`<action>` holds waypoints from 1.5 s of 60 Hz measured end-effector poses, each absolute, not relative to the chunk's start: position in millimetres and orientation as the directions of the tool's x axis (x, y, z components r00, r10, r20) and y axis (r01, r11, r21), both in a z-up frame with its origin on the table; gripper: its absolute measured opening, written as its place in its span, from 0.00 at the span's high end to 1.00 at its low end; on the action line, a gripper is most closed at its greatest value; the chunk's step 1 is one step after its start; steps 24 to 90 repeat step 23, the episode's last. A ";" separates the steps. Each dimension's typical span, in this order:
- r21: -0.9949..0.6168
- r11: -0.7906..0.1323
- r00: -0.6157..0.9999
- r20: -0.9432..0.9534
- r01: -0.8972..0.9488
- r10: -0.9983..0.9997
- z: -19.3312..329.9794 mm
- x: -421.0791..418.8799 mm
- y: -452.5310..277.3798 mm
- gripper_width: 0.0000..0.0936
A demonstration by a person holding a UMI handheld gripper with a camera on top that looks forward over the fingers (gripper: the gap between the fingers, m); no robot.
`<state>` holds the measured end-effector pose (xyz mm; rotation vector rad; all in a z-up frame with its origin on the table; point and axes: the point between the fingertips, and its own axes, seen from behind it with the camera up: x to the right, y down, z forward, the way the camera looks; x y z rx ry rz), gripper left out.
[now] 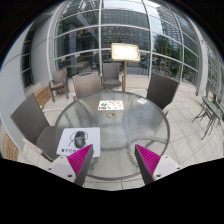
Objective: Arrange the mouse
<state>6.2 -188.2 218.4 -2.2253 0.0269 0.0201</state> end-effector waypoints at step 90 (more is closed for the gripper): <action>-0.797 -0.603 0.999 -0.033 -0.024 0.004 216.4 6.2 -200.5 0.10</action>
